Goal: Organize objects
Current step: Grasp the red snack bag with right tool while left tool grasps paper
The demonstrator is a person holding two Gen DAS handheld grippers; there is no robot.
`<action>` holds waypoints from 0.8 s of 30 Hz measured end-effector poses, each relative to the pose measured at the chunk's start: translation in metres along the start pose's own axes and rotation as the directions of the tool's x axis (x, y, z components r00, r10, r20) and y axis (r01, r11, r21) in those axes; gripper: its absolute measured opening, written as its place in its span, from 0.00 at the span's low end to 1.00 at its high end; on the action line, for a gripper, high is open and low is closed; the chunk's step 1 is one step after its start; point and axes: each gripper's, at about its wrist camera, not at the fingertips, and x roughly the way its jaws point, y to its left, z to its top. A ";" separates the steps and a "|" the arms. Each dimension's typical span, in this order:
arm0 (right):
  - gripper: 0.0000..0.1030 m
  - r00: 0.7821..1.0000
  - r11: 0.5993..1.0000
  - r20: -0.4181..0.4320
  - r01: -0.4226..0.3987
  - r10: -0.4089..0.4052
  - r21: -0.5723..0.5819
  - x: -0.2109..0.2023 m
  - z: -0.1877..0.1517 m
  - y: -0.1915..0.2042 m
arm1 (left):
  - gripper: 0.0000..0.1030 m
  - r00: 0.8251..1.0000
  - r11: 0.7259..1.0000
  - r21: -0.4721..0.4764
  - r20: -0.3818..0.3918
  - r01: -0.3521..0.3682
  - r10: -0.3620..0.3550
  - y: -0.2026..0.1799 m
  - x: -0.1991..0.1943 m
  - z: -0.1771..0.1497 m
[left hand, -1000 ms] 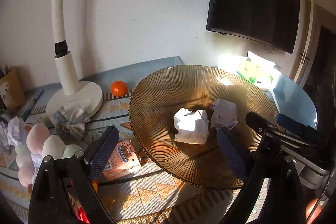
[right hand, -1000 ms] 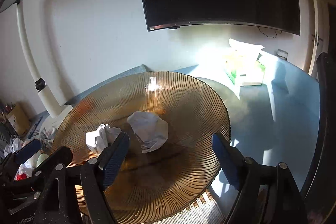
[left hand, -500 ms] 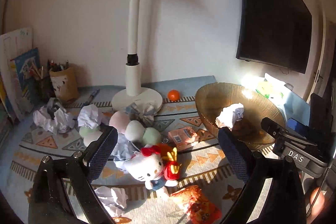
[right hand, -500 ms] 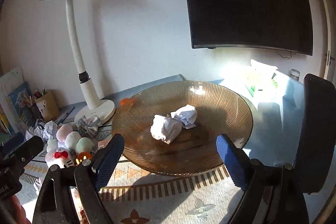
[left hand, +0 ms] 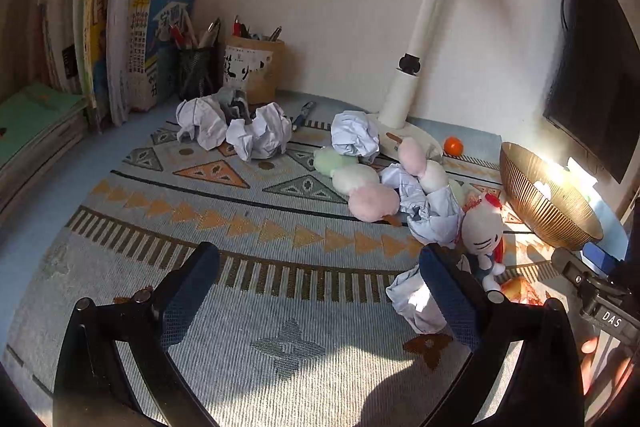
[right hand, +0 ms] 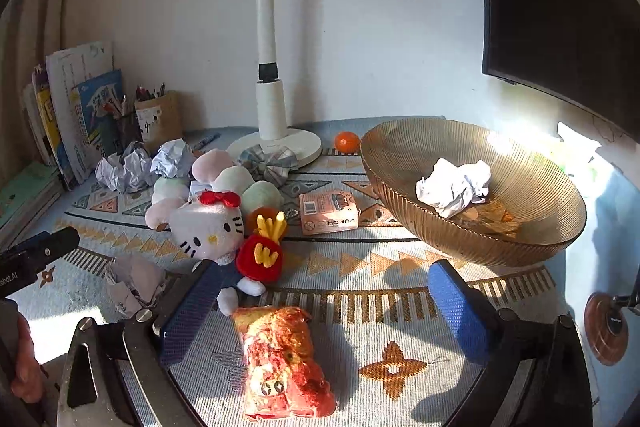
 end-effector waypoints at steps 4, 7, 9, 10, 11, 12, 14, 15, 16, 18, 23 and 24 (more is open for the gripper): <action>1.00 0.999 0.999 -0.045 0.004 -0.006 -0.041 0.008 -0.002 0.007 | 0.97 0.999 0.999 0.043 -0.026 0.027 -0.026 -0.007 0.003 -0.003; 1.00 0.998 1.000 -0.055 0.013 -0.014 -0.018 0.010 -0.002 0.002 | 0.97 0.998 0.998 0.051 -0.045 0.037 -0.034 -0.008 0.003 -0.004; 1.00 0.998 1.000 -0.061 0.008 -0.008 -0.003 0.011 -0.002 -0.001 | 0.97 0.997 0.998 0.041 -0.068 0.038 -0.035 -0.006 0.007 -0.004; 1.00 0.998 1.000 -0.066 0.007 -0.007 0.000 0.011 -0.001 -0.002 | 0.97 0.997 0.998 0.039 -0.073 0.040 -0.037 -0.006 0.008 -0.004; 1.00 0.998 1.000 -0.070 0.004 -0.004 -0.001 0.013 -0.001 -0.001 | 0.97 0.996 0.998 0.040 -0.075 0.042 -0.039 -0.006 0.008 -0.005; 1.00 0.997 1.000 -0.075 0.001 -0.001 -0.002 0.013 -0.001 -0.001 | 0.97 0.997 0.998 0.044 -0.074 0.042 -0.038 -0.007 0.008 -0.005; 1.00 0.996 1.000 -0.084 -0.015 0.015 -0.008 0.014 0.000 0.000 | 0.97 0.997 0.997 0.065 -0.072 0.038 -0.034 -0.011 0.006 -0.006; 1.00 0.995 0.999 -0.093 -0.037 0.036 -0.008 0.015 0.000 0.000 | 0.97 0.996 0.995 0.087 -0.081 0.045 -0.038 -0.016 0.006 -0.007; 1.00 0.990 0.997 -0.119 -0.072 0.070 -0.007 0.017 0.000 0.000 | 0.97 0.993 0.991 0.112 -0.105 0.072 -0.060 -0.021 0.007 -0.008; 1.00 0.965 0.989 -0.214 -0.148 0.149 0.018 0.025 -0.005 -0.001 | 0.97 0.977 0.978 0.143 -0.175 0.151 -0.126 -0.033 0.009 -0.010; 1.00 0.961 0.993 -0.252 -0.118 0.117 0.012 0.015 -0.018 0.000 | 0.96 0.947 0.970 0.136 -0.279 0.204 -0.160 -0.058 0.027 -0.014; 1.00 0.958 0.994 -0.268 -0.107 0.104 0.003 0.016 -0.020 0.001 | 0.96 0.945 0.971 0.139 -0.292 0.195 -0.148 -0.061 0.033 -0.015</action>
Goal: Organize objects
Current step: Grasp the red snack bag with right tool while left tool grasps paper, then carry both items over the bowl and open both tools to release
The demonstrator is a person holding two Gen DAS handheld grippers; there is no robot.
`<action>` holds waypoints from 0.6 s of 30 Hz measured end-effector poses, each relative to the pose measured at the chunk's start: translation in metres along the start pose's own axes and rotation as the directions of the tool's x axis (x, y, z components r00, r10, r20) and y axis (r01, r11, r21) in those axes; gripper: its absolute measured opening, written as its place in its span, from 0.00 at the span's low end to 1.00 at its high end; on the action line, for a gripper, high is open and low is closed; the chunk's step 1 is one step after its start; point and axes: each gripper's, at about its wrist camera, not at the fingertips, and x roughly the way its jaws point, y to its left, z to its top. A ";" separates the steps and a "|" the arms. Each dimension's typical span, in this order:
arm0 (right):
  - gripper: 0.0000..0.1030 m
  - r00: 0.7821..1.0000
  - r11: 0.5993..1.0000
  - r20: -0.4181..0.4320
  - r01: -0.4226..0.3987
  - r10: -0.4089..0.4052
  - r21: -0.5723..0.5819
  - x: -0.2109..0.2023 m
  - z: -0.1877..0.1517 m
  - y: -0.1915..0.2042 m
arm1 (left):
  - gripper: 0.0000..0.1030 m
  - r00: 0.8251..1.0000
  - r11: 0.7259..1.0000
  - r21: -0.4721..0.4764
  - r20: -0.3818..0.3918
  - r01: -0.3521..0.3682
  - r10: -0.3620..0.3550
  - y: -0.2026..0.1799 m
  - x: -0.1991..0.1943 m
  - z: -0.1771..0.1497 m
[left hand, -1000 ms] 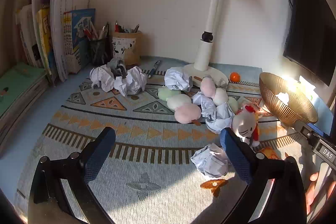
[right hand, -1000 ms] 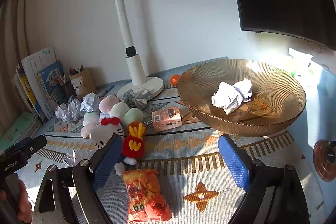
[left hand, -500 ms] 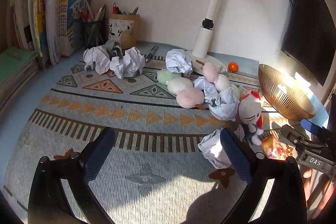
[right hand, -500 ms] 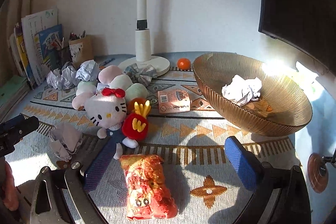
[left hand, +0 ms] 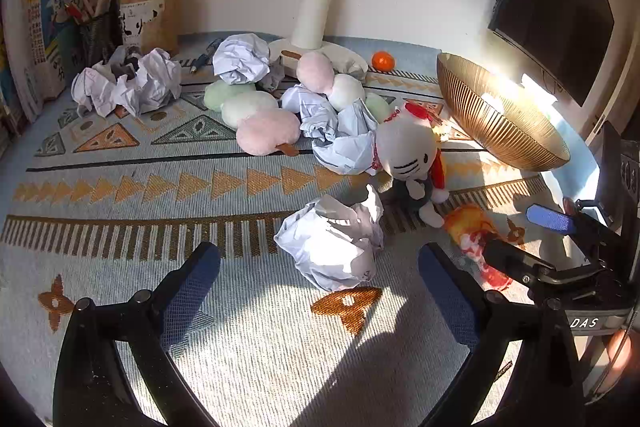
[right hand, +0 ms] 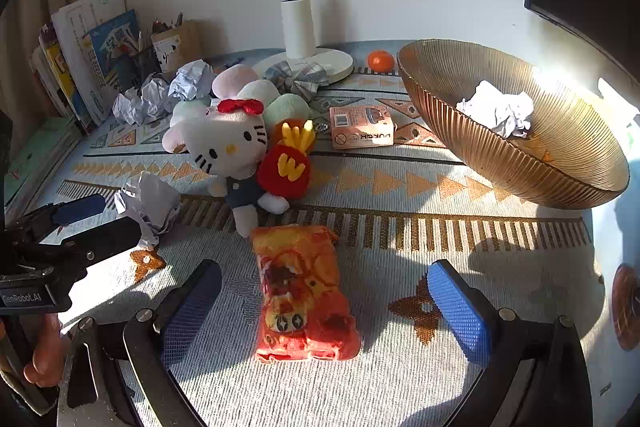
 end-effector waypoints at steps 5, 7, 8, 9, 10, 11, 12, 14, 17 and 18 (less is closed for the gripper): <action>0.86 0.995 1.000 -0.094 -0.028 0.028 0.004 0.018 -0.006 0.001 | 0.59 0.998 0.999 0.019 -0.043 -0.044 0.045 -0.008 0.015 0.003; 0.70 0.997 1.000 -0.083 -0.007 0.005 -0.021 0.018 -0.005 0.005 | 0.53 0.998 0.999 0.011 -0.034 -0.053 0.053 -0.008 0.015 0.004; 0.56 0.997 0.999 -0.077 -0.002 -0.001 -0.042 0.017 -0.004 0.008 | 0.51 0.998 0.998 0.014 -0.023 -0.058 0.058 -0.008 0.013 0.004; 0.47 0.997 0.998 -0.071 -0.002 -0.002 -0.057 0.015 -0.004 0.011 | 0.50 0.998 0.998 0.020 -0.016 -0.066 0.066 -0.010 0.011 0.004; 0.40 0.998 0.998 -0.067 -0.016 0.012 -0.062 0.014 -0.004 0.013 | 0.49 0.997 0.997 0.029 -0.006 -0.074 0.074 -0.011 0.009 0.004; 0.38 0.998 0.998 -0.061 -0.019 0.015 -0.063 0.013 -0.004 0.014 | 0.49 0.997 0.996 0.037 0.007 -0.080 0.079 -0.014 0.005 0.005; 0.38 0.998 0.998 -0.053 -0.017 0.014 -0.062 0.011 -0.004 0.014 | 0.49 0.997 0.996 0.039 0.020 -0.075 0.074 -0.016 0.001 0.006; 0.36 0.999 0.998 -0.027 -0.038 0.037 -0.054 0.003 -0.002 0.012 | 0.49 0.997 0.998 0.047 0.052 -0.052 0.050 -0.022 -0.009 0.011; 0.36 0.997 0.997 0.040 -0.073 0.073 -0.022 -0.019 0.006 0.002 | 0.49 0.994 0.995 0.090 0.108 -0.044 0.034 -0.041 -0.026 0.025; 0.36 0.995 0.998 0.071 -0.067 0.068 -0.013 -0.029 0.011 -0.004 | 0.49 0.992 0.993 0.109 0.126 -0.038 0.024 -0.049 -0.031 0.033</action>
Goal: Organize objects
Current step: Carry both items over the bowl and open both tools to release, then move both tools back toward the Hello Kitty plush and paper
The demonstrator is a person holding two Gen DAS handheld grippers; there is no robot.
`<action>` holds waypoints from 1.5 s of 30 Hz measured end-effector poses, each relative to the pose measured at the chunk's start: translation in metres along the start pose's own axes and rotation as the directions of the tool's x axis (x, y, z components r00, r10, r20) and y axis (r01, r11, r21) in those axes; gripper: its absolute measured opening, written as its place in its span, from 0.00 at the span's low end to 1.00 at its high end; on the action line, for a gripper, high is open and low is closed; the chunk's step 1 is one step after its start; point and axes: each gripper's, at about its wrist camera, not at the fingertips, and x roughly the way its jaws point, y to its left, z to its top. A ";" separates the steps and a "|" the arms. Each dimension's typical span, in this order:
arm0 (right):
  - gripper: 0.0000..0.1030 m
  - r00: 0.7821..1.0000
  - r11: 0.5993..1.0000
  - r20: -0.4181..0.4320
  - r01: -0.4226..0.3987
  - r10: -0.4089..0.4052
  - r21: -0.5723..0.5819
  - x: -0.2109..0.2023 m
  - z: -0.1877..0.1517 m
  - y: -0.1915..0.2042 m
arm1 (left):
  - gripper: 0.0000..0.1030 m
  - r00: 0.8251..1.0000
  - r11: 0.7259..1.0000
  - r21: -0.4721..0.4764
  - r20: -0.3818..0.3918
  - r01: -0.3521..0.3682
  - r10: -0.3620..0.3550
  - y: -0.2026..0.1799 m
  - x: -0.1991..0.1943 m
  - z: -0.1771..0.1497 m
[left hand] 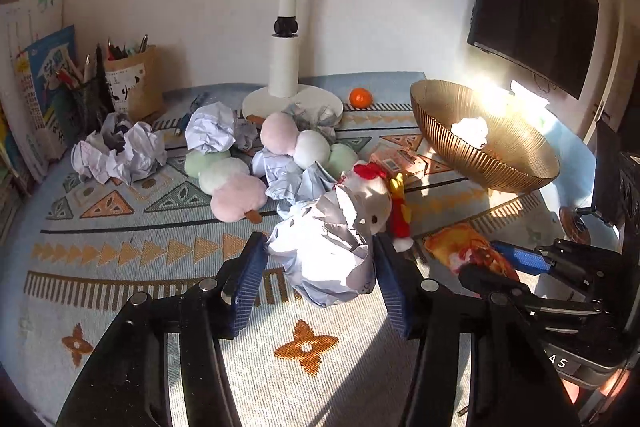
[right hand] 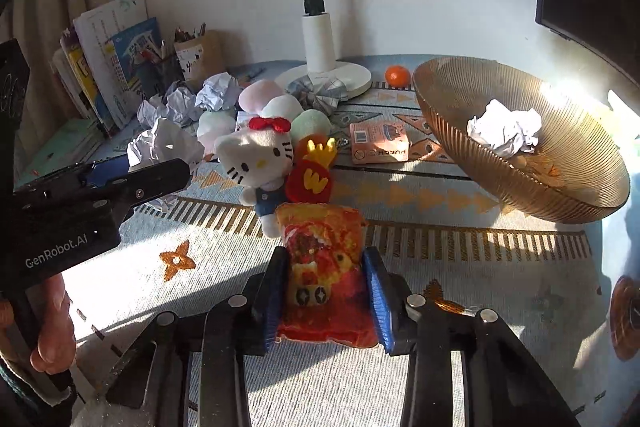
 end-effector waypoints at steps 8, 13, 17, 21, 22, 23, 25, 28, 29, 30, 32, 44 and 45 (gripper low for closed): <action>0.36 0.955 0.976 0.244 0.127 -0.168 0.175 -0.074 0.051 -0.073 | 0.49 0.989 0.986 0.136 0.100 0.099 -0.113 -0.073 0.000 0.073; 0.36 0.911 0.918 0.264 0.224 -0.317 0.328 -0.080 0.072 -0.132 | 0.49 0.973 0.966 0.180 0.098 0.188 -0.208 -0.118 0.030 0.108; 0.36 0.929 0.897 0.182 0.237 -0.321 0.373 -0.052 0.077 -0.166 | 0.49 0.973 0.957 0.190 0.043 0.217 -0.229 -0.147 0.075 0.115; 0.36 0.937 0.891 0.124 0.262 -0.327 0.371 -0.028 0.072 -0.176 | 0.49 0.973 0.957 0.176 -0.014 0.229 -0.230 -0.160 0.107 0.109; 0.36 0.936 0.888 0.114 0.272 -0.334 0.371 -0.024 0.071 -0.177 | 0.49 0.973 0.958 0.172 -0.023 0.229 -0.229 -0.161 0.112 0.107; 0.36 0.934 0.884 0.106 0.281 -0.342 0.372 -0.022 0.068 -0.180 | 0.50 0.974 0.959 0.170 -0.029 0.228 -0.226 -0.163 0.117 0.107; 0.38 0.934 0.881 0.090 0.290 -0.345 0.374 -0.016 0.068 -0.183 | 0.58 0.975 0.960 0.170 -0.025 0.223 -0.222 -0.165 0.121 0.104; 0.54 0.928 0.867 0.089 0.300 -0.362 0.398 -0.015 0.066 -0.193 | 0.85 0.983 0.970 0.162 0.004 0.183 -0.186 -0.160 0.120 0.105; 0.62 0.929 0.865 0.096 0.291 -0.358 0.409 -0.017 0.065 -0.195 | 0.89 0.980 0.968 0.164 0.009 0.193 -0.197 -0.156 0.117 0.106; 0.64 0.929 0.864 0.109 0.281 -0.355 0.419 -0.021 0.063 -0.196 | 0.90 0.979 0.968 0.155 0.015 0.197 -0.202 -0.153 0.113 0.107; 0.64 0.931 0.865 0.122 0.263 -0.344 0.427 -0.027 0.061 -0.194 | 0.90 0.977 0.969 0.135 0.026 0.205 -0.211 -0.143 0.103 0.108; 0.64 0.957 0.946 0.191 0.161 -0.220 0.282 -0.043 0.076 -0.107 | 0.92 0.967 0.984 0.050 0.185 0.170 -0.176 -0.075 0.007 0.094; 0.64 0.961 0.956 0.197 0.143 -0.196 0.256 -0.042 0.077 -0.094 | 0.96 0.966 0.989 0.029 0.210 0.147 -0.150 -0.063 -0.004 0.092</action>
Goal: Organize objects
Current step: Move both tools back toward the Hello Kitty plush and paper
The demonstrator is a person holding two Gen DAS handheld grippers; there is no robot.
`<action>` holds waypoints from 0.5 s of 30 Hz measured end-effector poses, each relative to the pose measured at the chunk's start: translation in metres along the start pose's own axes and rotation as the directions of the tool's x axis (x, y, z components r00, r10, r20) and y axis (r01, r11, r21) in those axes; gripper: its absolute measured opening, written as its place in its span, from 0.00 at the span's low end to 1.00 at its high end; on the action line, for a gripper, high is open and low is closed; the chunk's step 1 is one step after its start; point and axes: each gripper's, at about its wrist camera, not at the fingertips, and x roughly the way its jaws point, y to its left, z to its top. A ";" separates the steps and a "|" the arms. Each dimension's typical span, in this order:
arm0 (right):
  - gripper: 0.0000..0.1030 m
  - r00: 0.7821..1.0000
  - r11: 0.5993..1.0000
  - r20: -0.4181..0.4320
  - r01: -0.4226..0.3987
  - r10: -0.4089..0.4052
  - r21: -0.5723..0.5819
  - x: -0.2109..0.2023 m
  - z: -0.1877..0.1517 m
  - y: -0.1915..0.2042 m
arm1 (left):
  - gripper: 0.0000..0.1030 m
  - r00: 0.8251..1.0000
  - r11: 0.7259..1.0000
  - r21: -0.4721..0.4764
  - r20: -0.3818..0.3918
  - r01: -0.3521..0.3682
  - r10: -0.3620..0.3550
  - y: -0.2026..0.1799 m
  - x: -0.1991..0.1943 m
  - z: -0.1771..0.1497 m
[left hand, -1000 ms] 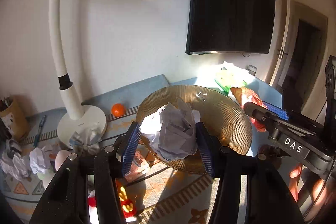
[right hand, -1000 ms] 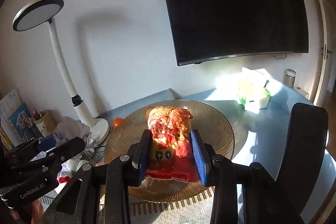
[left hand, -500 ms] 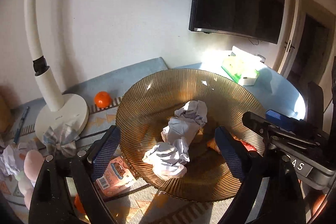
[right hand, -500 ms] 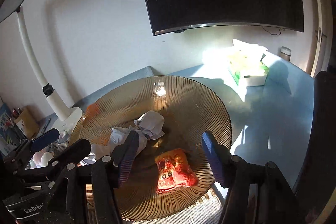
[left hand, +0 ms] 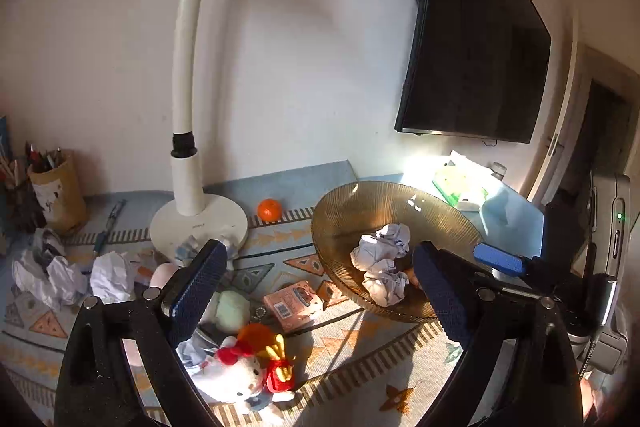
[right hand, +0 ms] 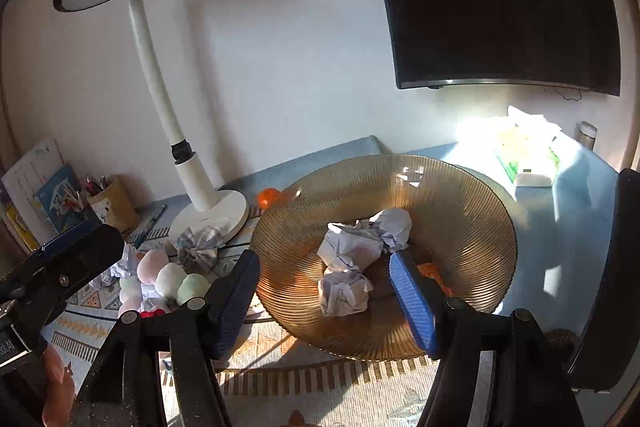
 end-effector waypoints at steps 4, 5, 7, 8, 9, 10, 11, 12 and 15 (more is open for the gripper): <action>0.72 0.994 0.991 -0.018 -0.106 0.104 -0.085 0.004 -0.020 0.052 | 1.00 0.976 0.980 -0.075 0.099 -0.185 0.192 0.046 -0.048 -0.017; 0.79 0.991 0.986 -0.021 -0.131 0.129 -0.099 0.007 -0.028 0.063 | 1.00 0.966 0.969 -0.088 0.099 -0.232 0.240 0.060 -0.055 -0.025; 0.85 0.983 0.976 -0.034 -0.183 0.180 -0.118 0.014 -0.047 0.081 | 1.00 0.947 0.947 -0.109 0.080 -0.302 0.312 0.087 -0.062 -0.045; 0.85 0.977 0.969 -0.046 -0.211 0.207 -0.127 0.019 -0.056 0.088 | 1.00 0.937 0.934 -0.118 0.056 -0.337 0.346 0.100 -0.062 -0.056; 0.85 0.972 0.963 -0.057 -0.232 0.226 -0.137 0.024 -0.063 0.096 | 1.00 0.928 0.922 -0.129 0.020 -0.365 0.371 0.113 -0.058 -0.067; 0.85 0.968 0.957 -0.068 -0.248 0.241 -0.148 0.029 -0.070 0.102 | 0.99 0.925 0.914 -0.148 -0.019 -0.379 0.381 0.128 -0.053 -0.078; 0.85 0.965 0.953 -0.078 -0.260 0.251 -0.154 0.033 -0.075 0.106 | 0.99 0.925 0.908 -0.176 -0.051 -0.380 0.377 0.141 -0.049 -0.087; 0.85 0.964 0.951 -0.086 -0.264 0.253 -0.159 0.036 -0.079 0.109 | 0.99 0.927 0.903 -0.208 -0.074 -0.375 0.367 0.152 -0.045 -0.094; 0.86 0.963 0.952 -0.109 -0.262 0.246 -0.158 0.045 -0.090 0.111 | 0.99 0.934 0.885 -0.300 -0.107 -0.357 0.341 0.177 -0.035 -0.116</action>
